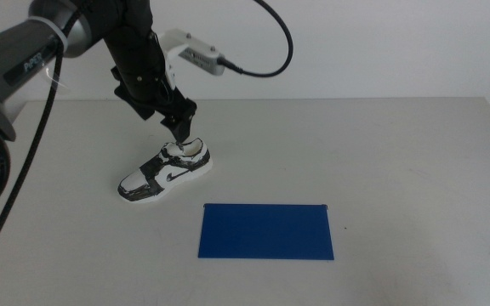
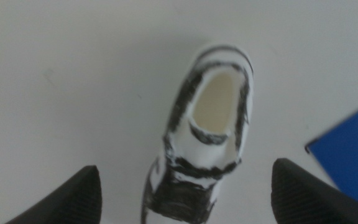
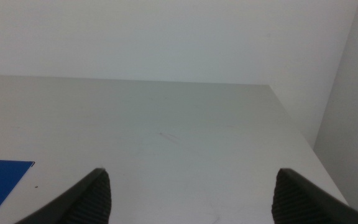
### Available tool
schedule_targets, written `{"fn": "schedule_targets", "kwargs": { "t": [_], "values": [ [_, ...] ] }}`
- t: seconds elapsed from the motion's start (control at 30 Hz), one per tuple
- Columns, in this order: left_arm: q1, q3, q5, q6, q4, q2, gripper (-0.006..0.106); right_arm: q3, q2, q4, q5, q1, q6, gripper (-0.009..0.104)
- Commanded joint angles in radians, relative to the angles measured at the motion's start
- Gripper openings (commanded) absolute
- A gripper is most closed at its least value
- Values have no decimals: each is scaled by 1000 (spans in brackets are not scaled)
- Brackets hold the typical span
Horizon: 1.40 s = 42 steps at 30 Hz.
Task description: Use one arm to grab the shoe from the table and place it on the mat.
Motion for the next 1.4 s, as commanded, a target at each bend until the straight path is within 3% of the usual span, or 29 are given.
{"fn": "schedule_targets", "kwargs": {
  "t": [0.0, 0.97, 1.17, 1.37],
  "values": [
    [-4, 8, 77, 12, -22, -59, 93, -10, -21, -8, -79, -5, -13, 66],
    [-4, 31, 63, 105, -50, 86, 91, -10, -21, -8, -79, -5, -13, 66],
    [-4, 31, 62, 104, -39, 86, 69, -10, -21, -8, -79, -5, -13, 66],
    [-4, 31, 62, 103, -34, 86, 28, -10, -21, -8, -79, -5, -13, 66]
  ]
}}
